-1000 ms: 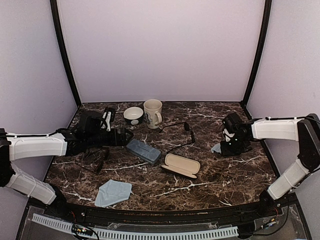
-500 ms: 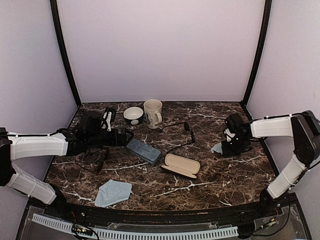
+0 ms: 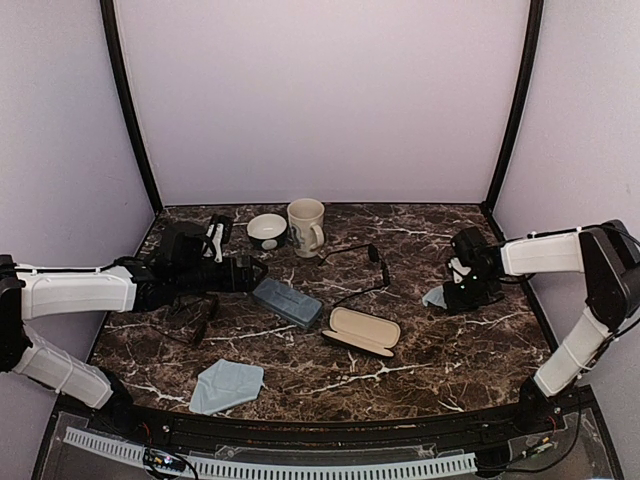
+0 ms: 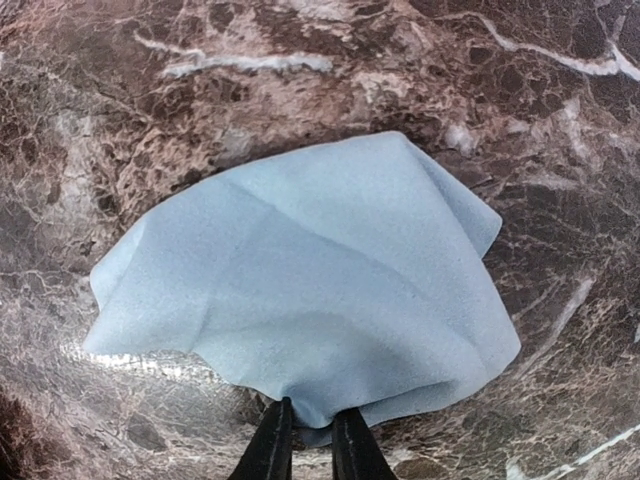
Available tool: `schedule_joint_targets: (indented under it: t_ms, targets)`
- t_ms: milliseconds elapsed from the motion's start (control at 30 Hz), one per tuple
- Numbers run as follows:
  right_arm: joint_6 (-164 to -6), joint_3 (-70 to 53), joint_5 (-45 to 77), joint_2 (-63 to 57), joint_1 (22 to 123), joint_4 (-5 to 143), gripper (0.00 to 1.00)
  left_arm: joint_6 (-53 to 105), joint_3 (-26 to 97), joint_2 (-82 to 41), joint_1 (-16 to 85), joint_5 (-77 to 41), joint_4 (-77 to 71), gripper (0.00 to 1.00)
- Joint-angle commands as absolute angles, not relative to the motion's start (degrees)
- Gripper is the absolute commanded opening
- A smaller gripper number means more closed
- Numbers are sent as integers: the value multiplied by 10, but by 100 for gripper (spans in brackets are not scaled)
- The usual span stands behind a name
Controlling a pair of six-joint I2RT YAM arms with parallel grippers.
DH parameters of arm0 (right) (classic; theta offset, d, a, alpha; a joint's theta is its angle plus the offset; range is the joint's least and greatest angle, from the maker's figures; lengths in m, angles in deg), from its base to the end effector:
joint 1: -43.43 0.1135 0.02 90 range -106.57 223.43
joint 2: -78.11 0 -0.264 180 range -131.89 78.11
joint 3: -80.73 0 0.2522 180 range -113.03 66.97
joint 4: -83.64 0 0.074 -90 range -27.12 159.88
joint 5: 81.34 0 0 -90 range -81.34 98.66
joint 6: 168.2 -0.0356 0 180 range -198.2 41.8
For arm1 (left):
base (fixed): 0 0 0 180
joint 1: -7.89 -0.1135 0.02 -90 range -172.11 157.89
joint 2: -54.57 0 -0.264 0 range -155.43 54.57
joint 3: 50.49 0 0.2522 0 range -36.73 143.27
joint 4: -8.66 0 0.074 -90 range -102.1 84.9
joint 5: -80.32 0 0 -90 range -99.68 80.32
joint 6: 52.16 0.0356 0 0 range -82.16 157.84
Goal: Organize the sunglasses
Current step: Pick up the glasses cleaning cloth from the center of the board.
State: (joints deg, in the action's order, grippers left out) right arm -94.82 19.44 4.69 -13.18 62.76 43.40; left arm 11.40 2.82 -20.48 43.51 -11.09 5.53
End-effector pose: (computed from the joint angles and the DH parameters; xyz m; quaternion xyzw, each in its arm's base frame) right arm 0.2663 0.0908 0.1483 -0.0173 0.9844 0.0205 0.1736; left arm 0.2316 -0.1670 0.2291 0.0740 0.8395 -0.2863 0.4558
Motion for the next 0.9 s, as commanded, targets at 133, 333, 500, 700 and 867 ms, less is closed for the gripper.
schedule_joint_targets:
  t_ms: [133, 333, 500, 700, 867]
  targets:
    - [-957, 209, 76, -101, 626, 426, 10, 104, 29, -208, 435, -116, 69, 95]
    - [-951, 191, 96, -76, 637, 404, 0, 105, 31, -210, 435, -118, 71, 95]
    - [-939, 163, 128, -50, 649, 375, 0, 114, 36, -212, 435, -120, 72, 95]
    - [-923, 90, 209, -18, 676, 332, 0, 146, 41, -214, 446, -143, 96, 93]
    - [-912, -15, 282, -22, 723, 288, 0, 222, 40, -212, 489, -177, 165, 91]
